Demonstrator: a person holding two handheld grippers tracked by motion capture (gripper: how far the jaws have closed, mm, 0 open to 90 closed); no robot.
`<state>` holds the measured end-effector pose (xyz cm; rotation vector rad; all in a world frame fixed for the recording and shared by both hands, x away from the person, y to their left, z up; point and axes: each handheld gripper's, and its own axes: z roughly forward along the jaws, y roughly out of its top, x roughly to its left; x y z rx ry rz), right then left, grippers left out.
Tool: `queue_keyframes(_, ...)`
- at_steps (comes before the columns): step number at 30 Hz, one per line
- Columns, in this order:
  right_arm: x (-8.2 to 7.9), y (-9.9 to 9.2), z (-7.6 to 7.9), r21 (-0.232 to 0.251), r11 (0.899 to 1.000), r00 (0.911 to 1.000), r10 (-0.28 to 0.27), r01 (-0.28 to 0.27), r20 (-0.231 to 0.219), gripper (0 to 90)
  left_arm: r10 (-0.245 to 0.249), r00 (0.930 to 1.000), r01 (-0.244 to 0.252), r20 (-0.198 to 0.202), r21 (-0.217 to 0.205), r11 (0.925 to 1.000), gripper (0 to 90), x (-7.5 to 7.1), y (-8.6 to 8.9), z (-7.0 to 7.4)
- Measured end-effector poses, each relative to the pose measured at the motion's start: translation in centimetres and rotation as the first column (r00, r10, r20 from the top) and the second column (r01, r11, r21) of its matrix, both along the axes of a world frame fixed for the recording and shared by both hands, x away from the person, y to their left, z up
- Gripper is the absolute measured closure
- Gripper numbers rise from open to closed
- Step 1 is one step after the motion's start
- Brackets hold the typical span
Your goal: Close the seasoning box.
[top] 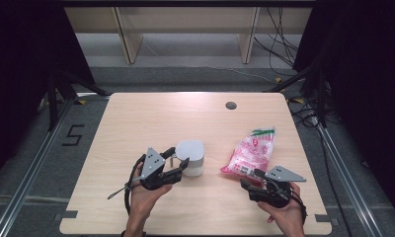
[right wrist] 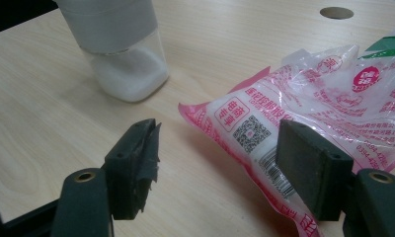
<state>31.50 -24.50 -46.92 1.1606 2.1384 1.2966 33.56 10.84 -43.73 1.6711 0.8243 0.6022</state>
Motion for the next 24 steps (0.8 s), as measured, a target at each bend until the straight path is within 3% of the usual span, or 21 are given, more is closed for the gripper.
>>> queue_keyframes(1, -0.2, 0.2, 0.0, 0.015, 1.0, 0.9996, -0.016, 0.016, -0.024, 33.3, 0.001, 1.0, -0.001, -0.001, 0.001, 1.0, 38.5, 0.0, 0.0, 0.0)
queue_keyframes(10, 0.0, 0.1, -0.1, 0.006, 1.0, 1.0, 0.006, -0.006, -0.004, 33.3, 0.001, 0.9999, -0.001, -0.014, 0.002, 1.0, 30.5, -0.5, -0.2, -0.2)
queue_keyframes(19, 0.1, 0.1, -0.1, 0.001, 1.0, 1.0, 0.007, -0.007, -0.001, 33.3, -0.005, 0.9999, 0.005, -0.012, 0.005, 1.0, 28.7, -0.9, -0.4, -0.9)
queue_keyframes(21, -0.1, 0.4, -0.1, 0.023, 1.0, 0.9999, -0.005, 0.005, -0.011, 33.2, -0.005, 1.0, 0.005, -0.008, 0.007, 1.0, 28.3, -1.0, -0.5, -1.0)
queue_keyframes(22, 0.1, 0.2, 0.0, -0.004, 1.0, 1.0, 0.004, -0.004, 0.008, 33.3, -0.008, 0.9999, 0.008, -0.009, 0.008, 0.9999, 28.0, -1.1, -0.5, -1.0)
queue_keyframes(24, 0.1, 0.2, 0.0, -0.008, 1.0, 1.0, 0.006, -0.006, 0.008, 33.2, -0.012, 0.9999, 0.012, -0.007, 0.011, 0.9999, 27.3, -1.3, -0.5, -1.1)
